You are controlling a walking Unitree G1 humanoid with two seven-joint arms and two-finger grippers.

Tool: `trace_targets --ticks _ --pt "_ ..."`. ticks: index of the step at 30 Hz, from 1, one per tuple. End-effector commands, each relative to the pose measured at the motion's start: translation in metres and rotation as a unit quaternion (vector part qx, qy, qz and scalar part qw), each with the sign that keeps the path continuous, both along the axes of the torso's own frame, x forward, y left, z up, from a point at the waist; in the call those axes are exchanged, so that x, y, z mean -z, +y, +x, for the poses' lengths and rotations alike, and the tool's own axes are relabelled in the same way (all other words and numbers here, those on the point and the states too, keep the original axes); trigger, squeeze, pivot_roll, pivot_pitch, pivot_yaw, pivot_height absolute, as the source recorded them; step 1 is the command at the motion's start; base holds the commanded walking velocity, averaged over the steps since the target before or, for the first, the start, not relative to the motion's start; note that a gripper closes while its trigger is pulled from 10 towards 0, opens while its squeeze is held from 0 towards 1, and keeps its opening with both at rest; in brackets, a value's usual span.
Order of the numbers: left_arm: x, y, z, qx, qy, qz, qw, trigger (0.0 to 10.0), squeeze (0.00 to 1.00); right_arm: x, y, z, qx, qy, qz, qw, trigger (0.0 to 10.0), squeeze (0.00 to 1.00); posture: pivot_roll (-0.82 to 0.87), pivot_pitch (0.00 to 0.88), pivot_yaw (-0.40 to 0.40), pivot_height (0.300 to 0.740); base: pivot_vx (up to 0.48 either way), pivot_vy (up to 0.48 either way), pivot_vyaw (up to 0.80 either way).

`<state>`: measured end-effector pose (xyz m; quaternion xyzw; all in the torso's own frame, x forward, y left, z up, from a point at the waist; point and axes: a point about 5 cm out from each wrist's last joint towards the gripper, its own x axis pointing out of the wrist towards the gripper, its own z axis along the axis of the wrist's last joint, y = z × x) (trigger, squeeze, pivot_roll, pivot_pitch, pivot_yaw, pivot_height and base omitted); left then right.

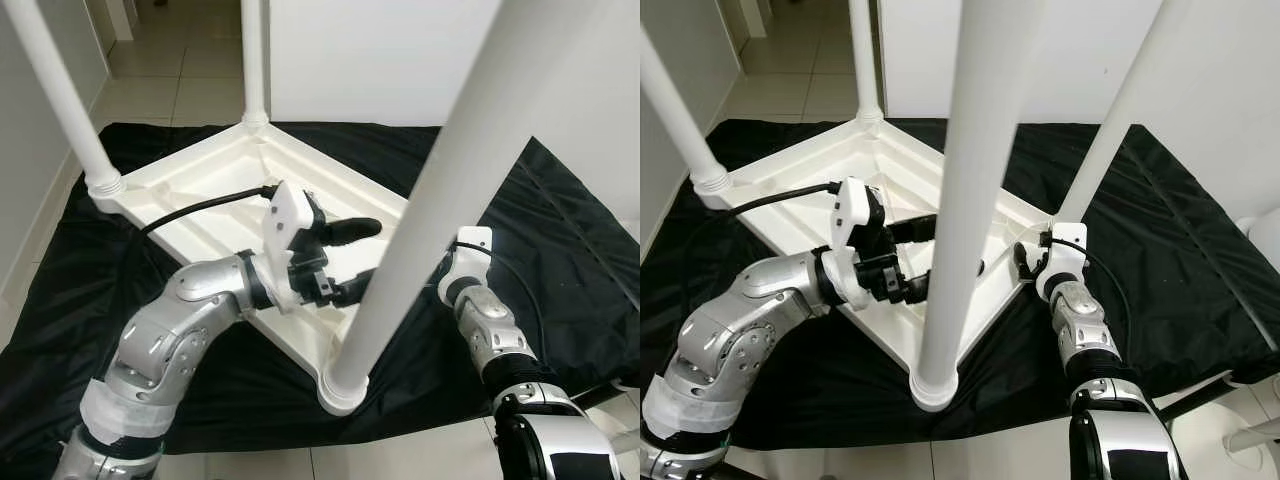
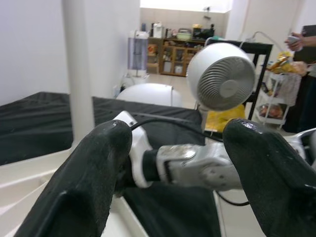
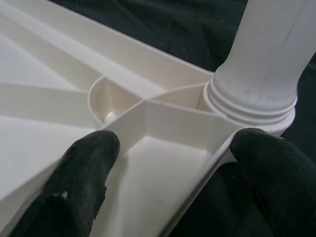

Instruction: Building children table

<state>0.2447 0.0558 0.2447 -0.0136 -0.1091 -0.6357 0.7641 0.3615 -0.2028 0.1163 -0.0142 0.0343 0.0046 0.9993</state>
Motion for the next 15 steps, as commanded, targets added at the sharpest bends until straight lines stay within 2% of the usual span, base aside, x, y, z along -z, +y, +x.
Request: trace_targets --ticks 1,3,4,6,7,8,9,11,12,13,14,15 --pt "-0.006 -0.009 -0.015 0.089 -0.022 -0.001 0.996 10.0 0.0 -0.011 -0.005 0.003 0.017 -0.033 -0.007 0.999 10.0 0.0 -0.01 0.024 -0.036 0.74 0.0 0.0 0.0" --pt "-0.006 -0.009 -0.015 0.089 -0.022 -0.001 0.996 10.0 0.0 -0.011 -0.005 0.003 0.017 -0.033 -0.007 0.999 10.0 0.0 -0.01 0.024 -0.036 0.74 0.0 0.0 0.0" --pt "-0.005 -0.009 -0.013 0.073 -0.023 0.002 0.997 10.0 0.0 -0.012 -0.009 0.001 0.029 -0.041 0.001 0.999 10.0 0.0 -0.01 0.024 -0.036 0.74 0.0 0.0 0.0" --pt "-0.004 -0.007 0.001 0.007 -0.029 0.005 1.0 10.0 0.0 -0.014 -0.016 -0.004 0.043 -0.065 0.021 0.997 10.0 0.0 -0.01 0.024 -0.035 0.74 0.0 0.0 0.0" --pt "-0.004 -0.007 0.001 0.007 -0.029 0.005 1.0 10.0 0.0 -0.014 -0.016 -0.004 0.043 -0.065 0.021 0.997 10.0 0.0 -0.01 0.024 -0.035 0.74 0.0 0.0 0.0" --pt "-0.003 -0.003 0.013 -0.036 -0.024 0.005 0.999 10.0 0.0 -0.015 -0.019 -0.008 0.039 -0.077 0.03 0.996 10.0 0.0 -0.01 0.025 -0.035 0.74 0.0 0.0 0.0" --pt "-0.003 -0.003 0.013 -0.036 -0.024 0.005 0.999 10.0 0.0 -0.015 -0.019 -0.008 0.039 -0.077 0.03 0.996 10.0 0.0 -0.01 0.025 -0.035 0.74 0.0 0.0 0.0" --pt "-0.002 0.011 0.035 -0.113 -0.022 0.012 0.993 10.0 0.0 -0.016 -0.019 -0.02 -0.006 -0.097 0.026 0.995 10.0 0.0 -0.01 0.027 -0.034 0.74 0.0 0.0 0.0" --pt "-0.002 0.011 0.035 -0.113 -0.022 0.012 0.993 10.0 0.0 -0.016 -0.019 -0.02 -0.006 -0.097 0.026 0.995 10.0 0.0 -0.01 0.027 -0.034 0.74 0.0 0.0 0.0" --pt "-0.003 0.018 0.043 -0.138 -0.024 0.015 0.99 10.0 0.0 -0.016 -0.018 -0.026 -0.027 -0.102 0.02 0.994 10.0 0.0 -0.01 0.029 -0.032 0.74 0.0 0.0 0.0" --pt "-0.003 0.018 0.043 -0.138 -0.024 0.015 0.99 10.0 0.0 -0.016 -0.018 -0.026 -0.027 -0.102 0.02 0.994 10.0 0.0 -0.01 0.029 -0.032 0.74 0.0 0.0 0.0" --pt "-0.002 0.026 0.049 -0.157 -0.025 0.023 0.987 10.0 0.0 -0.014 -0.018 -0.031 -0.044 -0.103 0.013 0.994 10.0 0.0 -0.01 0.03 -0.031 0.74 0.0 0.0 0.0"
